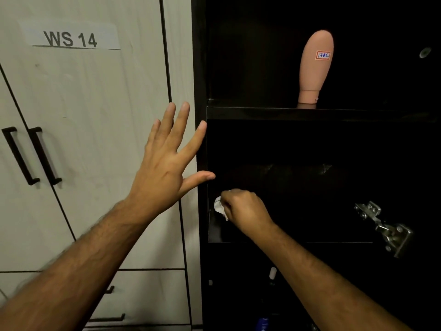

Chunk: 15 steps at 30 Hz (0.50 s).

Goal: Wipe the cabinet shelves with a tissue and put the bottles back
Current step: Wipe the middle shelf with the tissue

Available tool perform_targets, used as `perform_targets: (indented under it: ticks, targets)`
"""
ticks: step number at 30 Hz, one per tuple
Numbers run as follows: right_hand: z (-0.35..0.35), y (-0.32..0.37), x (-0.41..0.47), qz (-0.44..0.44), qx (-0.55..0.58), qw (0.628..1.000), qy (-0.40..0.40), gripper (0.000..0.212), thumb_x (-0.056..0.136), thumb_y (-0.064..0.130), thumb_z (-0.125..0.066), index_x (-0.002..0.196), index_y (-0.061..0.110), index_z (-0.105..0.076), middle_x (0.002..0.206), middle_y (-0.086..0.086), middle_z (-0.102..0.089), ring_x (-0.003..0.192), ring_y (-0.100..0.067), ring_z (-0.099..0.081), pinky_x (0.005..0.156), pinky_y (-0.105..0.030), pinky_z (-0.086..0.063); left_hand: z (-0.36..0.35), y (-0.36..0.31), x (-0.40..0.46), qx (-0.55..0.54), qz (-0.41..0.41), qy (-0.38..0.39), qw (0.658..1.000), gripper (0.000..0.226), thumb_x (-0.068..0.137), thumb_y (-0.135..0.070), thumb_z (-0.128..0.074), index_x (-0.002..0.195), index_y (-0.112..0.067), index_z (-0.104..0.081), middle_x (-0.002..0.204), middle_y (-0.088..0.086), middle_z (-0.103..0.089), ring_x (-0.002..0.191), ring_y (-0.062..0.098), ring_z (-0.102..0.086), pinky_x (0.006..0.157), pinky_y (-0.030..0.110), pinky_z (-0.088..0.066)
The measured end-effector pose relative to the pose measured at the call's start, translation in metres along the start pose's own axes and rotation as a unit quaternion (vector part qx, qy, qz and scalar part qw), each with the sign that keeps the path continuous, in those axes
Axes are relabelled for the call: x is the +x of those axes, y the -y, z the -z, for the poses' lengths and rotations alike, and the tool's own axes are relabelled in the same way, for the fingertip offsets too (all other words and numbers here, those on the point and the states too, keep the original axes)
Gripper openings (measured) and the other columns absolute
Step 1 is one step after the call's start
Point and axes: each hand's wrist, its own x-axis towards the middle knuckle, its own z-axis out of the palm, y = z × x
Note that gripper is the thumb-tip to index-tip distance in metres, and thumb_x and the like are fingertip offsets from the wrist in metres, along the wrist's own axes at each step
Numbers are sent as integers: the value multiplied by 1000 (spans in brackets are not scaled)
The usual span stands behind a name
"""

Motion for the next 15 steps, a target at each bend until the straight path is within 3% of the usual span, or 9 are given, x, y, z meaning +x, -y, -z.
perform_targets:
  ticks: [3,7,11,15]
  targets:
    - [12,-4,6,-9,1,1000,-23,9,86,14,-58,78,14,-61,73,0,-59,66,-21,-60,54,-27,-34,-1,-4,-1,-15,12,-9,1000,77,95,-59,-43,155,-20,-12,161,21,-6,150,37,-1,118,60,-14]
    - [63,-5,43,-73,80,974,-199,10,85,20,-64,86,14,-72,78,-8,-71,70,-25,-66,59,-26,-46,-3,-9,2,-34,28,-33,998,77,96,-51,-48,155,-17,-11,161,23,-6,150,37,-1,117,60,-15]
    - [90,-5,70,-137,145,931,-307,18,94,23,-63,92,10,-75,87,-7,-72,71,-10,-57,61,-1,-31,-2,-15,14,-37,55,-48,997,78,96,-50,-50,155,-14,-13,161,24,-5,150,37,0,118,59,-13]
    - [84,2,70,-172,176,910,-334,19,94,25,-64,96,9,-75,91,-7,-73,83,-19,-67,70,-12,-38,0,-21,24,-57,62,-66,994,77,97,-47,-52,154,-10,-15,159,27,-6,149,40,-1,116,62,-15]
